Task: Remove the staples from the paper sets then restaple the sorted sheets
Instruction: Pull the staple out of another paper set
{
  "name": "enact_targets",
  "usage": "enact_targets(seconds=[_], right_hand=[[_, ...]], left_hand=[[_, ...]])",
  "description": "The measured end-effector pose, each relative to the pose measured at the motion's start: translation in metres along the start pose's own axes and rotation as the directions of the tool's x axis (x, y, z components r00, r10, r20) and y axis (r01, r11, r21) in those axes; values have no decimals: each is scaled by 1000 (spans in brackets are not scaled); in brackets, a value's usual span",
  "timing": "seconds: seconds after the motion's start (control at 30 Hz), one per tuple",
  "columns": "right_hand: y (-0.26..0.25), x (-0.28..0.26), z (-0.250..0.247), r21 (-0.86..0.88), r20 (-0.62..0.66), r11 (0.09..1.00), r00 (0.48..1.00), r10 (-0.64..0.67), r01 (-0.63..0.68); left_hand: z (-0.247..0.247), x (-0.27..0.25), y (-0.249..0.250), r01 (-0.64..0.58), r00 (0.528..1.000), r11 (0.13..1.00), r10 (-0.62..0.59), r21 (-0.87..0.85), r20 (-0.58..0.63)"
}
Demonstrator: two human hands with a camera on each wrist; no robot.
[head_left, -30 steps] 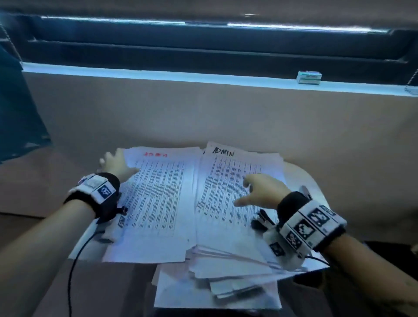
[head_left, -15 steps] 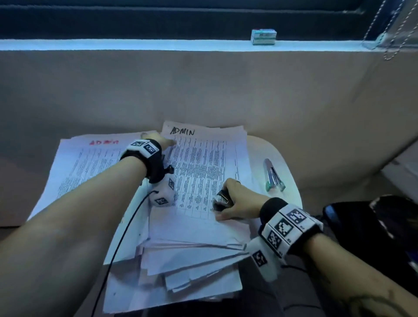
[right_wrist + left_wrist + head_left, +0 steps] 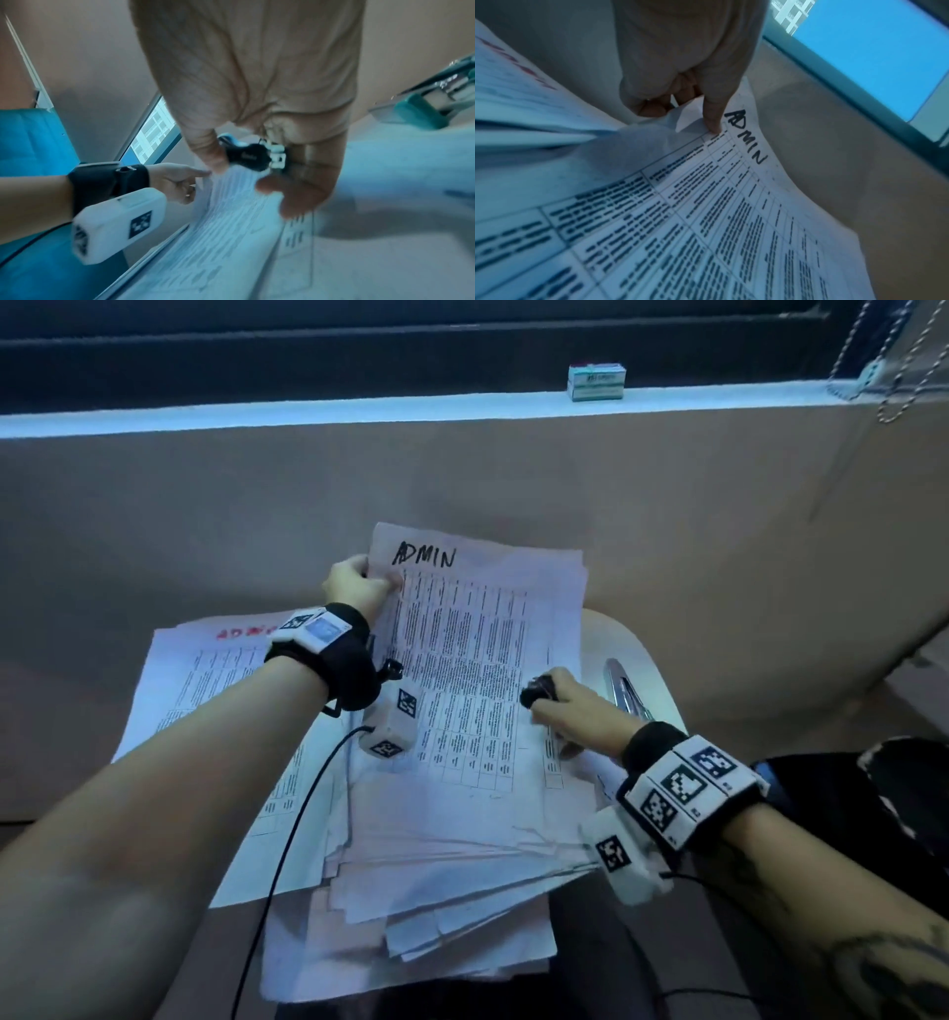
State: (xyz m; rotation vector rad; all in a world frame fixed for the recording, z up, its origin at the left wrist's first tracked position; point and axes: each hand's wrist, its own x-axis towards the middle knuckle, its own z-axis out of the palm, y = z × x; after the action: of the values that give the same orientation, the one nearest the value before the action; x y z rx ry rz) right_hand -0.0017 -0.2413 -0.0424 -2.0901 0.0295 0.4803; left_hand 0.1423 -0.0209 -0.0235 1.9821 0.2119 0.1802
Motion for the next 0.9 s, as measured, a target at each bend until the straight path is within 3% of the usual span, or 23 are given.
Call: enact_targets(seconds=[0.17, 0.3, 0.43, 0.9], right_hand=[[-20, -7, -21, 37, -100, 999, 995, 11, -8], [-32, -11, -32, 181, -192, 983, 981, 7, 28], [-35, -17, -30, 227, -98, 972, 995, -32, 54], [-55, -29, -32, 460, 35, 884, 993, -114, 85]], left_hand=[[-27, -10, 40, -156, 987, 939, 158, -307, -20], [-51, -35, 80, -321, 941, 805, 332, -499, -70], [-66, -46, 106, -434, 901, 814, 393, -386, -184], [-99, -65, 109, -570, 816, 796, 518, -203, -258]])
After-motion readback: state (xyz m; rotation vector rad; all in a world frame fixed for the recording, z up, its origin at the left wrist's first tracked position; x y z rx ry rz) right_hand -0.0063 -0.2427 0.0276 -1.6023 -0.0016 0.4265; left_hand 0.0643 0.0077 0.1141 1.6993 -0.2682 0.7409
